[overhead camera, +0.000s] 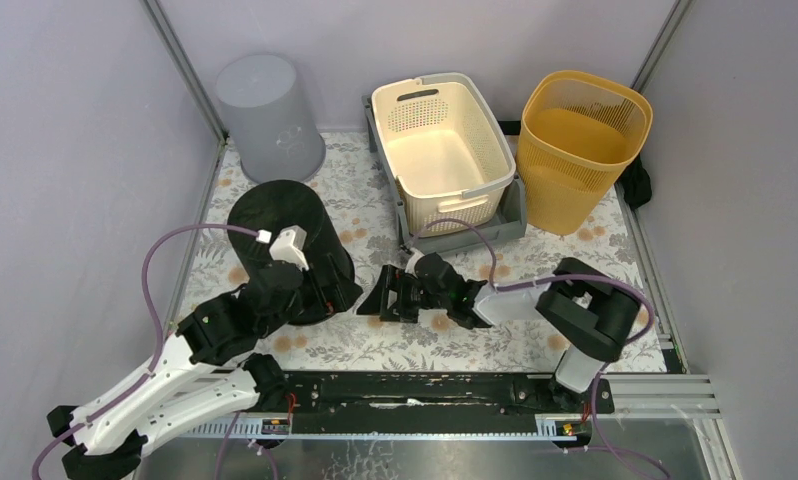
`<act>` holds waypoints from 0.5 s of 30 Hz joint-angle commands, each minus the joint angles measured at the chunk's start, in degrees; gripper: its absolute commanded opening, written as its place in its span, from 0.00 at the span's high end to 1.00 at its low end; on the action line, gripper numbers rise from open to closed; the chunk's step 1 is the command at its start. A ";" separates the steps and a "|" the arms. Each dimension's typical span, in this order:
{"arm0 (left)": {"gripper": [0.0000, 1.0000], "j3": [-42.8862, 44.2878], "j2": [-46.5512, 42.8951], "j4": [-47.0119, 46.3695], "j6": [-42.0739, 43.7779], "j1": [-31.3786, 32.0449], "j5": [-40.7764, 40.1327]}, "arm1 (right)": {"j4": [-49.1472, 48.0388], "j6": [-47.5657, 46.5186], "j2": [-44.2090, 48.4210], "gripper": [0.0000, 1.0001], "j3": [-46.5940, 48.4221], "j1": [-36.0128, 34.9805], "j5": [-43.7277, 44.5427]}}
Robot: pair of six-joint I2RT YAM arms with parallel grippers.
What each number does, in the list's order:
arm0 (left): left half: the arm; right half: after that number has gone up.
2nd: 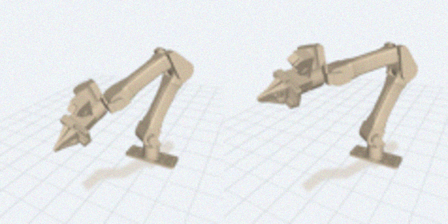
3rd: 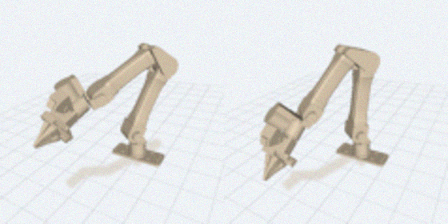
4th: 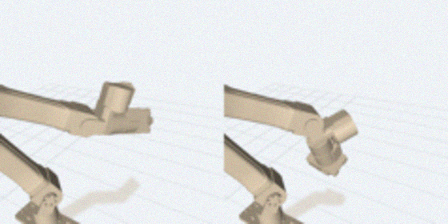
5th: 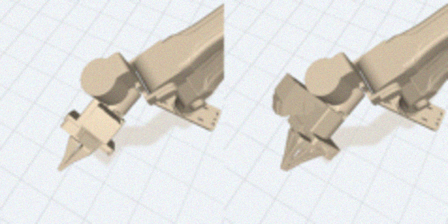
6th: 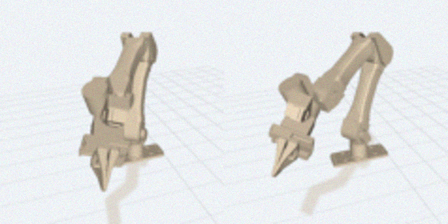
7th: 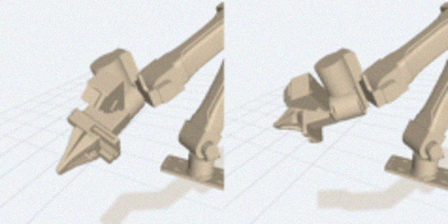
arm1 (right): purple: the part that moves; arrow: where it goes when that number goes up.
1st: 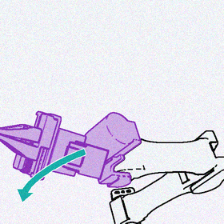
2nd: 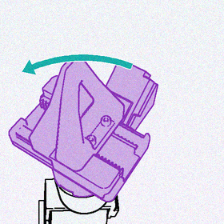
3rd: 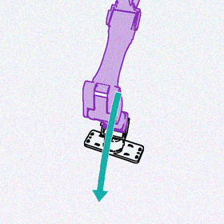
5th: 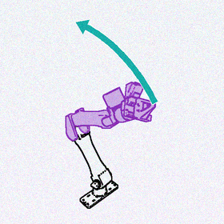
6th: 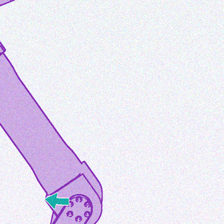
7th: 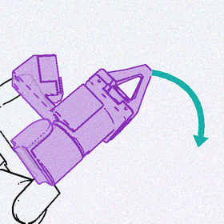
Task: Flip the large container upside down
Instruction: Move the container to the center of the board.
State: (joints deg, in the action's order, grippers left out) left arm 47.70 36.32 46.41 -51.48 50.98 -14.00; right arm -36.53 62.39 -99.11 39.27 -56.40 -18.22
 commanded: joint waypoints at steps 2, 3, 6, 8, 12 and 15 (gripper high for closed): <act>0.00 -2.85 -1.28 0.96 -0.52 0.00 -8.59 | 3.79 -3.00 8.82 0.10 -1.21 -0.09 1.68; 0.00 -2.81 -0.89 1.04 -0.38 0.03 -9.80 | 4.50 -3.25 9.90 0.09 -1.40 -0.25 1.88; 0.00 -2.25 1.22 0.21 0.39 -0.07 -12.54 | 5.90 -3.75 12.64 0.09 -2.01 -0.47 1.97; 0.00 -1.52 3.87 -0.90 2.15 -0.20 -13.84 | 6.67 -3.97 13.94 0.09 -2.26 -0.46 1.79; 0.00 -0.32 9.55 -5.74 7.25 -1.96 -12.22 | 7.55 -3.99 16.56 0.09 -3.32 -0.61 1.90; 0.00 -0.59 12.50 -10.27 10.30 -5.16 -8.53 | 8.22 -4.05 18.86 0.09 -4.68 -0.63 2.48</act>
State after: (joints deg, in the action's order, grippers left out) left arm 45.84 45.98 44.84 -47.00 49.19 -23.88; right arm -29.28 59.72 -84.05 35.94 -56.58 -16.99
